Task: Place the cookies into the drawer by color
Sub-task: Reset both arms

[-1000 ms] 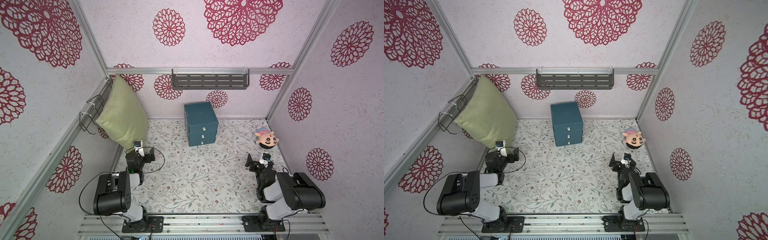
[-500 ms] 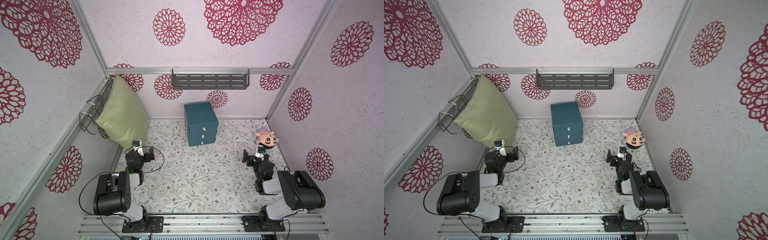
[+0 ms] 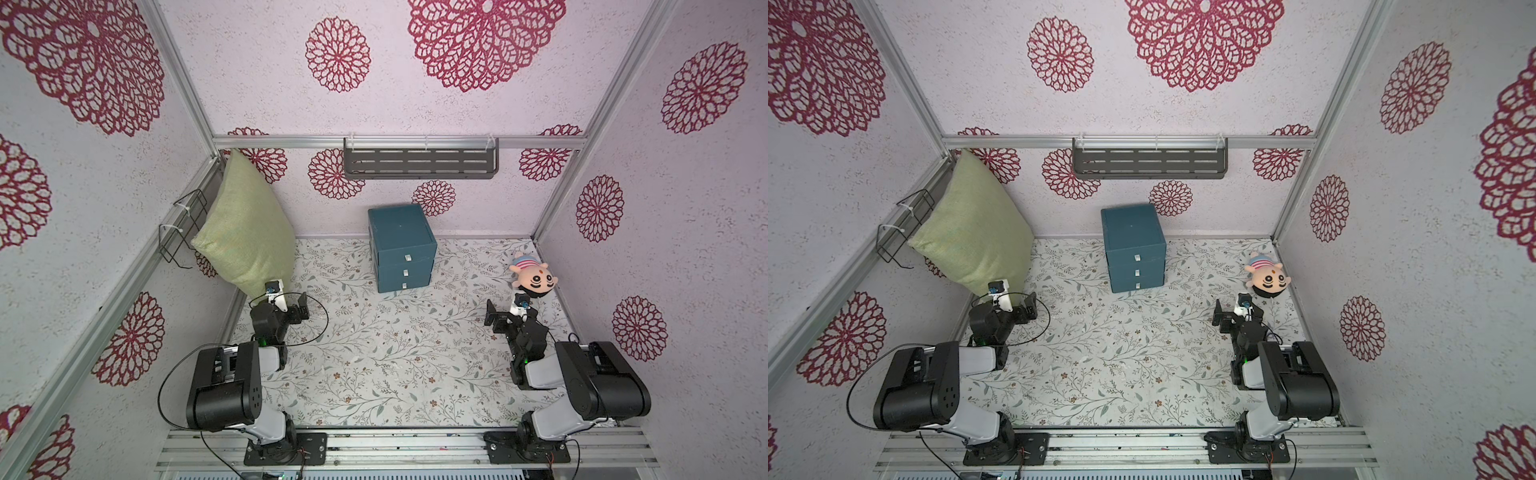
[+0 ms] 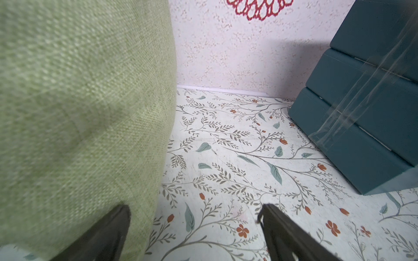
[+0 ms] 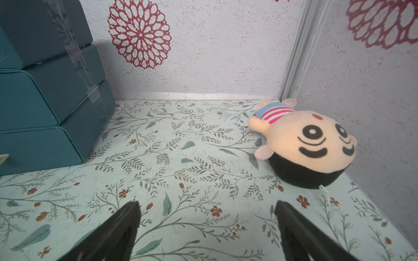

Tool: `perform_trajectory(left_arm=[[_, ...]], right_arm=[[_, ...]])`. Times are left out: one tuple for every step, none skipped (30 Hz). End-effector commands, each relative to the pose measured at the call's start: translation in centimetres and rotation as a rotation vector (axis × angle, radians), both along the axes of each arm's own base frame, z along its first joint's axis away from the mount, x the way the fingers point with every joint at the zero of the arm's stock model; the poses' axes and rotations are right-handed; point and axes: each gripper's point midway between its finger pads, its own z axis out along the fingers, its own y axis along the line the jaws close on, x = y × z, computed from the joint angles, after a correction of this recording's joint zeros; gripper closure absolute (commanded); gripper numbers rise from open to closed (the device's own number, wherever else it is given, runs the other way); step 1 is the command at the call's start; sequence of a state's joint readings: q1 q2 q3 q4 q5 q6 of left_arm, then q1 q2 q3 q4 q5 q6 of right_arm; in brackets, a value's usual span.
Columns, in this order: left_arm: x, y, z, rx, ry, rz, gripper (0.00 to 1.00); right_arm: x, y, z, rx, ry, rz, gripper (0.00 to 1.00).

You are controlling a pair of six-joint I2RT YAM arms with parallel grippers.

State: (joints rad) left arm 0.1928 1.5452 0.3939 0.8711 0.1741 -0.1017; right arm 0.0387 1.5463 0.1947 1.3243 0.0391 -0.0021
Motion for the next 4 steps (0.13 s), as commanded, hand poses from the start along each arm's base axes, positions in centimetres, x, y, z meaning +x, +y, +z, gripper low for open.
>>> perform_trajectory(left_arm=[[0.37, 0.13, 0.99, 0.004, -0.036, 0.001, 0.03], [0.37, 0.16, 1.01, 0.004, -0.037, 0.002, 0.03], [0.37, 0.19, 0.99, 0.004, -0.036, 0.003, 0.03], [0.37, 0.2, 1.0, 0.004, -0.036, 0.003, 0.03]], right_arm=[[0.52, 0.43, 1.3, -0.014, -0.04, 0.021, 0.01], [0.39, 0.4, 1.32, -0.014, -0.043, 0.019, 0.01], [0.38, 0.38, 1.41, -0.016, -0.047, 0.019, 0.01], [0.39, 0.41, 1.34, -0.014, -0.044, 0.02, 0.01]])
